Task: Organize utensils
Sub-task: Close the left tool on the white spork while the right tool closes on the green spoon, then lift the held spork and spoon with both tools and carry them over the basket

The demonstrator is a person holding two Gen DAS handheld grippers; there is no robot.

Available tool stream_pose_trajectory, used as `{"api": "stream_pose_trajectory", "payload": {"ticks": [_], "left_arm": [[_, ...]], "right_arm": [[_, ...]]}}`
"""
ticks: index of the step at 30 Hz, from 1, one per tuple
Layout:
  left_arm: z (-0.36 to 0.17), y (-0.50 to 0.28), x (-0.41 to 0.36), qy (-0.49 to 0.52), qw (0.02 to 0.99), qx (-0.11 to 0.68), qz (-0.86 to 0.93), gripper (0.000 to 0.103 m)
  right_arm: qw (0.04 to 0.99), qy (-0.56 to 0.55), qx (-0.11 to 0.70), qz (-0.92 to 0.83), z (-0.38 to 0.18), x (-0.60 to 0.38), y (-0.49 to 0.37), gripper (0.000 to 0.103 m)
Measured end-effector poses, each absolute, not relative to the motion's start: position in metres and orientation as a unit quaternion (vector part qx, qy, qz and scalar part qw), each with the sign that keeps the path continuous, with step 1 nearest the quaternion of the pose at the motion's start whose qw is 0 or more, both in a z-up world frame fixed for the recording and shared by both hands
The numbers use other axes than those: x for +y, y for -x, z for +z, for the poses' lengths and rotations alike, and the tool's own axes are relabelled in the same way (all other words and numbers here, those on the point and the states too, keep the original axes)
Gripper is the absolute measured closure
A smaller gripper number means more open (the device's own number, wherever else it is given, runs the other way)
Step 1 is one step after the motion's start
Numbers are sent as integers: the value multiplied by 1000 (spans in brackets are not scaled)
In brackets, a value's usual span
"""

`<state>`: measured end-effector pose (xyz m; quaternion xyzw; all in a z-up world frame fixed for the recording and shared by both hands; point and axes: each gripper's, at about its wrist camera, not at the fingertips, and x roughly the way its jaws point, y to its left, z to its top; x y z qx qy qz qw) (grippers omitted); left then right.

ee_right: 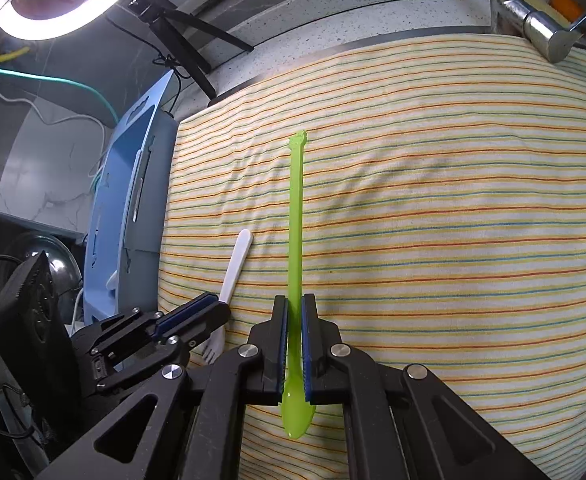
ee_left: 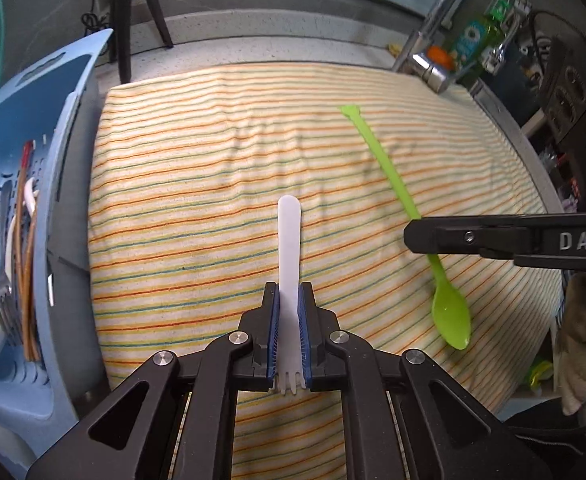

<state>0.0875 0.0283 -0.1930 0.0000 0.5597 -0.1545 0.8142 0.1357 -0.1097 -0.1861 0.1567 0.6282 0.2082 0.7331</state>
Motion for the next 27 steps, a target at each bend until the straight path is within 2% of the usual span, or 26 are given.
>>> {"api": "stream_pose_trajectory", "payload": {"ticks": [4,11,27], "left_arm": [[-195,-93,25,-13,814,556,-167,94],[-184,-96,39,40,819,546,-171,95],[-116,-89,120,77,868,478,-109,95]], "right_arm": [[733,-159,629,206,-188,-111,-135,97],[737,-168,621,208,-180,-114,-138,97],[748,-154,585,273,-127,-55,-166,97]]}}
